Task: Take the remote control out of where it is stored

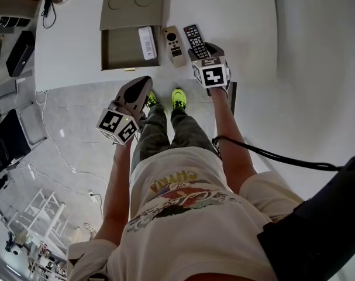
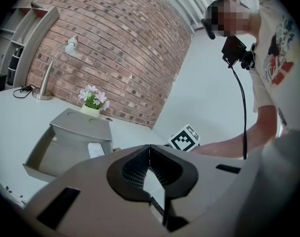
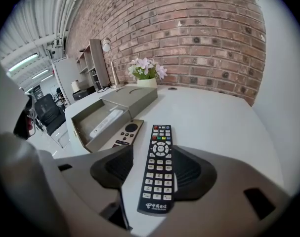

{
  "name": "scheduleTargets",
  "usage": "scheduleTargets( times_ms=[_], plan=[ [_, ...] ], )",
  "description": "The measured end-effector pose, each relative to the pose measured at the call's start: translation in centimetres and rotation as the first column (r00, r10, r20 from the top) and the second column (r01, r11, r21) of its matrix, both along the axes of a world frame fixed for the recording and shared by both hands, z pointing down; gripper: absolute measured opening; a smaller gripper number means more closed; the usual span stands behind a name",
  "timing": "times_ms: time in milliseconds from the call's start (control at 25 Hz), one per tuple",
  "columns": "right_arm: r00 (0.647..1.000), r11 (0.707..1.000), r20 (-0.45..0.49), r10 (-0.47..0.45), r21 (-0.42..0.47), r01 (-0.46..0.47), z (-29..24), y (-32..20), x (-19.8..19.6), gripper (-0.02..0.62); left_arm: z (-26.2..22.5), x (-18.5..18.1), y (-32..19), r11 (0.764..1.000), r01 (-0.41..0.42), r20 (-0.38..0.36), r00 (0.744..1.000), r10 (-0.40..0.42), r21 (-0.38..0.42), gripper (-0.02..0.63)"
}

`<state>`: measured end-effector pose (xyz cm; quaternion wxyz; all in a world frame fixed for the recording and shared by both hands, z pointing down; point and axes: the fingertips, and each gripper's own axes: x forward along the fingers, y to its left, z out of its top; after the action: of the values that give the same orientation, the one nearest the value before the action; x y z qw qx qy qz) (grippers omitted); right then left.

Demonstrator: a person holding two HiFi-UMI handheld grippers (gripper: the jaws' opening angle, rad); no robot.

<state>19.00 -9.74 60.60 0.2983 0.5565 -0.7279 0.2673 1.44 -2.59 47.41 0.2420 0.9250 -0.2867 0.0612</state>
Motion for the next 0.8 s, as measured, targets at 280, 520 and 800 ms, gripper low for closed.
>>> scheduleTargets(
  times_ms=[280, 520, 800],
  plan=[
    [0.998, 0.998, 0.024, -0.056, 0.017, 0.055, -3.0, 0.4, -1.6, 0.194, -2.3, 0.7, -0.1, 0.996, -0.069, 0.032, 0.997, 0.067, 0.055, 0.006],
    [0.991, 0.992, 0.036, -0.128, 0.016, 0.128, -4.9, 0.7, -4.8, 0.170, -4.0, -0.1, -0.7, 0.999, -0.037, -0.075, 0.996, 0.038, 0.024, 0.006],
    [0.982, 0.983, 0.046, -0.181, -0.016, 0.182, -5.4, -0.2, -8.5, 0.171, -3.9, -3.0, -2.1, 1.000, 0.010, -0.067, 0.998, -0.008, 0.018, 0.006]
  ],
)
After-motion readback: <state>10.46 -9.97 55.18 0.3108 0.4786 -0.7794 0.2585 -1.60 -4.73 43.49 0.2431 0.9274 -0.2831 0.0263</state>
